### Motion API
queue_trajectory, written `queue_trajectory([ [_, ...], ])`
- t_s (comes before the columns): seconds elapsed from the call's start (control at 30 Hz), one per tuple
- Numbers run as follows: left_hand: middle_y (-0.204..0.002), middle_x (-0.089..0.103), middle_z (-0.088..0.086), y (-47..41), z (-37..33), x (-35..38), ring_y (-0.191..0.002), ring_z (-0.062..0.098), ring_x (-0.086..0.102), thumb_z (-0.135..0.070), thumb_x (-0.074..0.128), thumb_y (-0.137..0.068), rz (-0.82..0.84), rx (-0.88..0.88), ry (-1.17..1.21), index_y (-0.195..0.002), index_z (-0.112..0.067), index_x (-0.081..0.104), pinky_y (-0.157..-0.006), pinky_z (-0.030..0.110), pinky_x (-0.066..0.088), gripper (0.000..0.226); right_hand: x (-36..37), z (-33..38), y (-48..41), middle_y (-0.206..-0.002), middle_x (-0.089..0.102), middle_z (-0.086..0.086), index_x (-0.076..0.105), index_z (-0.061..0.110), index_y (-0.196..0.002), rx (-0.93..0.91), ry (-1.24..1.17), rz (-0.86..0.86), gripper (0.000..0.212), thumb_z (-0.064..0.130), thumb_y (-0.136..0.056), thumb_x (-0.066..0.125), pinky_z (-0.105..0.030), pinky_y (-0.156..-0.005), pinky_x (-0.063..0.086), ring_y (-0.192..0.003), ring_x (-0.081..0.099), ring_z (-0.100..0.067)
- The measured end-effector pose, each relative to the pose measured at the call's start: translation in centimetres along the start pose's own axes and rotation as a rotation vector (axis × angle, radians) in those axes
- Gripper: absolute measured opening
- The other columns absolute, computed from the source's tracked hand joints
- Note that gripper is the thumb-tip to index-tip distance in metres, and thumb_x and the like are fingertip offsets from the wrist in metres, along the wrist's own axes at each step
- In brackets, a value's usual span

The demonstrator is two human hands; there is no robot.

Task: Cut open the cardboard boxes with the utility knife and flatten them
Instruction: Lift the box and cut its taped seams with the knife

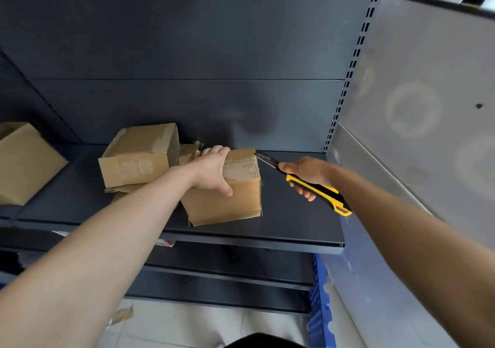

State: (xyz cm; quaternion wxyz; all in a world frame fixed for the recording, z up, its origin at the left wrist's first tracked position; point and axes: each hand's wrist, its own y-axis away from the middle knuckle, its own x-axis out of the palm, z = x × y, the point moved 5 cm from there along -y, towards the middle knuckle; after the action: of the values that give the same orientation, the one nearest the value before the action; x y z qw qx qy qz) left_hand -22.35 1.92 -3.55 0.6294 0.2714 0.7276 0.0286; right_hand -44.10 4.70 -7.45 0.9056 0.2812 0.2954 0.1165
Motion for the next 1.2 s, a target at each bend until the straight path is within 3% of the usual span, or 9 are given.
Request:
queue_trajectory([
  [0.3,-0.160,0.003,0.000,-0.4,0.3,0.2,-0.146,0.026,0.000,-0.038,0.077,-0.073,-0.008,0.027,0.011,-0.153,-0.017,0.002,-0.118,0.043,0.000,0.112,0.1,0.3,0.0,-0.060,0.055,-0.009,0.056,0.006,-0.077,0.033,0.001,-0.090,0.053,0.053,-0.097,0.038,-0.027,-0.051,0.050,-0.048,0.053,-0.021],
  [1.2,-0.160,0.000,0.000,-1.5,1.1,0.6,-0.147,0.024,-0.002,-0.041,0.078,-0.072,-0.006,0.045,0.013,-0.153,-0.019,0.000,-0.119,0.043,-0.003,0.115,-0.1,0.4,0.1,-0.057,0.052,-0.007,0.053,0.007,-0.076,0.114,-0.058,-0.072,0.054,0.054,-0.097,0.036,-0.025,-0.048,0.046,-0.046,0.049,-0.019],
])
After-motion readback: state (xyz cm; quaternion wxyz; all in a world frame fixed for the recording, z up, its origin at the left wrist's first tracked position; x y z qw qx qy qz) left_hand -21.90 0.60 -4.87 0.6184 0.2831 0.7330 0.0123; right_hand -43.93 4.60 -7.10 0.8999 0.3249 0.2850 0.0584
